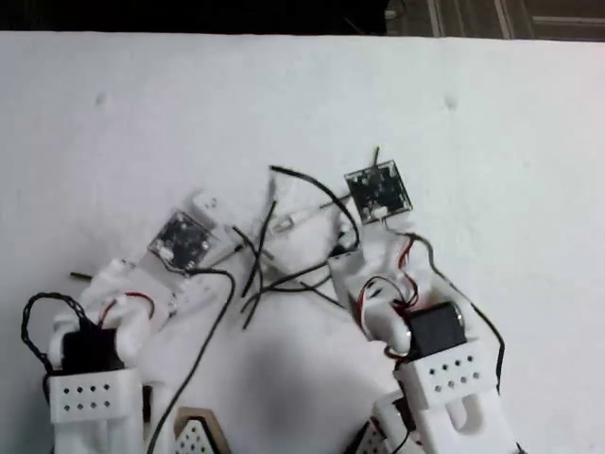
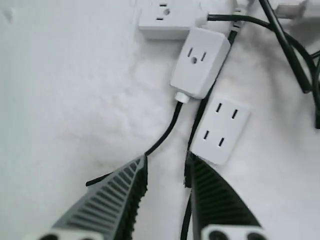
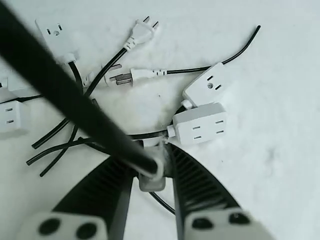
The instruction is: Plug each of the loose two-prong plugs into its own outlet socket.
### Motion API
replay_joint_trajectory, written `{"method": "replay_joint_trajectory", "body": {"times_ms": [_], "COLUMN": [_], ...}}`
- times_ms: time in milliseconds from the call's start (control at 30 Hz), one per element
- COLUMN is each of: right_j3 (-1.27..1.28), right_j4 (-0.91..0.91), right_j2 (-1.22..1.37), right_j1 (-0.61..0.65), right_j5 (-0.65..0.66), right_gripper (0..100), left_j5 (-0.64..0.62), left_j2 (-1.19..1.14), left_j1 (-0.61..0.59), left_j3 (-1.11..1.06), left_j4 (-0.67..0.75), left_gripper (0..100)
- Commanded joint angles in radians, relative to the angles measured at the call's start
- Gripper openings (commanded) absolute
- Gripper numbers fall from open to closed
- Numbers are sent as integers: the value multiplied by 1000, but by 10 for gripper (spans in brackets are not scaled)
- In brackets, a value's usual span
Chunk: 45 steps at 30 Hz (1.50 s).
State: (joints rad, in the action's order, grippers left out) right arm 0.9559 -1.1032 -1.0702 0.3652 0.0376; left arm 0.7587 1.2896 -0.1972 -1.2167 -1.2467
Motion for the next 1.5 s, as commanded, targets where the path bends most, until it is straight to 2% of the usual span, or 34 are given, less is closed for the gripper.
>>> {"method": "replay_joint_trajectory", "body": {"times_ms": [0,133,333,500,667,800,1033,1233,1467], "right_j3": [-6,15,35,37,37,37,37,43,52], "right_j4": [18,19,25,25,25,24,21,21,25], "right_j2": [-16,-16,-16,-16,-16,-16,-16,-16,-18], "right_j1": [-16,-13,-13,-13,-13,-13,-13,-13,-13], "right_j5": [-15,-11,-11,-11,-11,-11,-11,-11,-11], "right_gripper": [17,17,17,17,17,17,17,17,17], "left_j5": [32,35,63,64,26,-35,-215,-338,-460], "left_j2": [-176,-417,-769,-934,-1017,-1067,-1092,-1090,-1090], "left_j1": [47,48,47,48,50,99,183,252,255], "left_j3": [20,120,270,365,405,402,410,404,430], "left_j4": [-8,21,18,21,72,101,132,126,129], "left_gripper": [166,170,258,256,256,255,255,171,164]}}
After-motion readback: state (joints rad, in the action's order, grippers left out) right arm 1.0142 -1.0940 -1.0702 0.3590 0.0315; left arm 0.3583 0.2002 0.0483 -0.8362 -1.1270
